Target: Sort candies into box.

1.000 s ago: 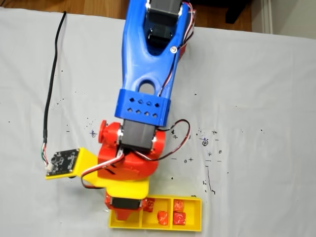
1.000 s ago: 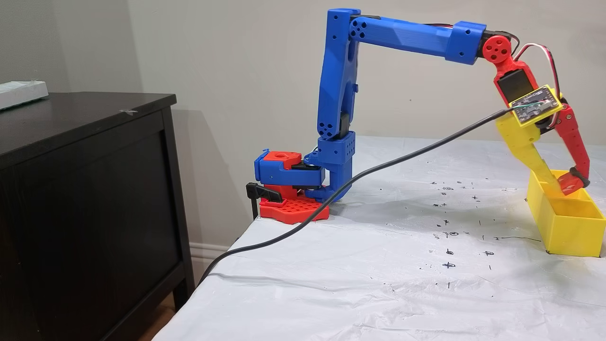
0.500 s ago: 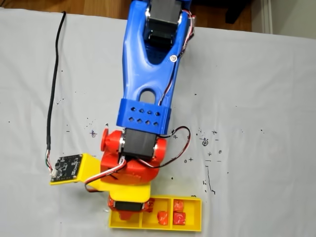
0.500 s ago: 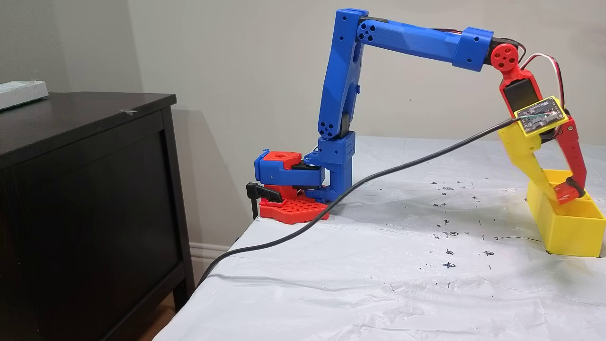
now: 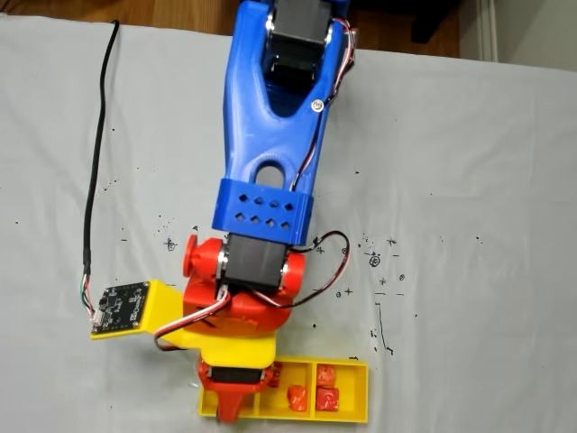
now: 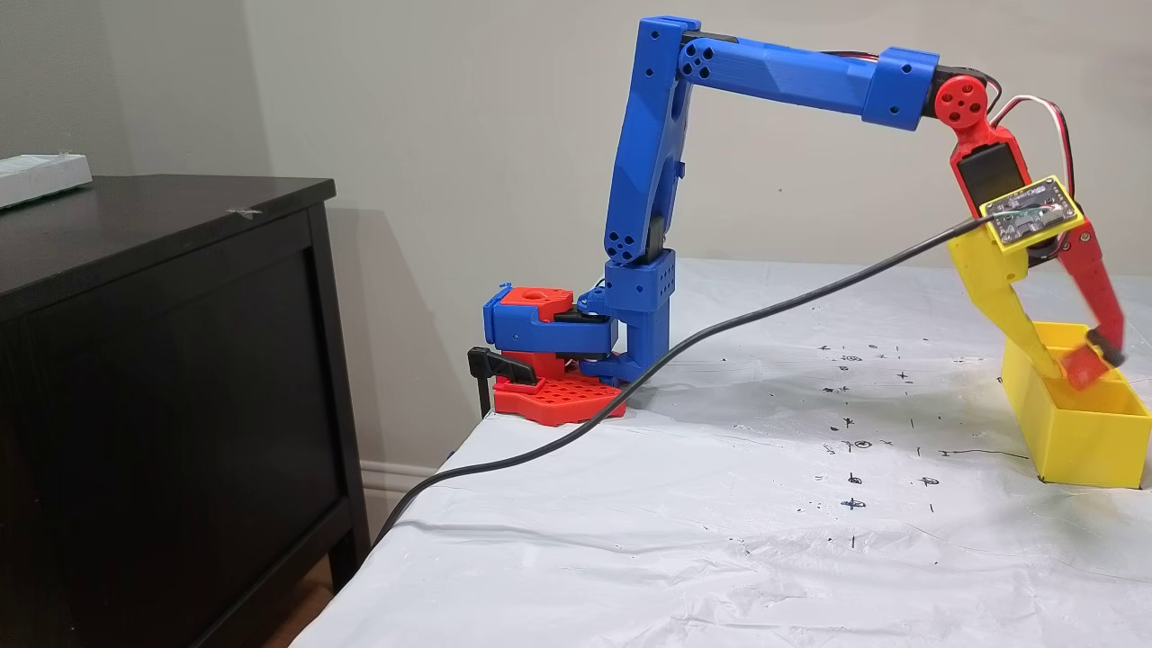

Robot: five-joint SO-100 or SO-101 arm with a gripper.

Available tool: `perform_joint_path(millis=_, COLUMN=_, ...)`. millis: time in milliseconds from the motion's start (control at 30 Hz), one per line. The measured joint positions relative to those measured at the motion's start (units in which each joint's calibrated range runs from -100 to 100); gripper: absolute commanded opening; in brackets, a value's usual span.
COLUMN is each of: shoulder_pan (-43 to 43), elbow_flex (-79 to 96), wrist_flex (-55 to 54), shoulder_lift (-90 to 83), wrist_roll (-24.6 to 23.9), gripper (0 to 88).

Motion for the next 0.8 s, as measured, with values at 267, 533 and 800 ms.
perform_joint_path(millis=267, shoulder_pan=0.2, elbow_flex=-0.3, wrist_flex=0.7, shoulder_lift=0.0, wrist_roll=0.7, gripper=28.5)
perform_joint_path(millis=533, shoulder_pan=0.6, elbow_flex=-0.6, wrist_flex=1.3, shoulder_lift=0.0, wrist_roll=1.3, gripper=4.4)
perform_joint_path(millis=800, shoulder_pan=0.9, elbow_flex=7.2, wrist_flex=-0.7, shoulder_lift=-8.4, wrist_roll=1.3, gripper=0.2)
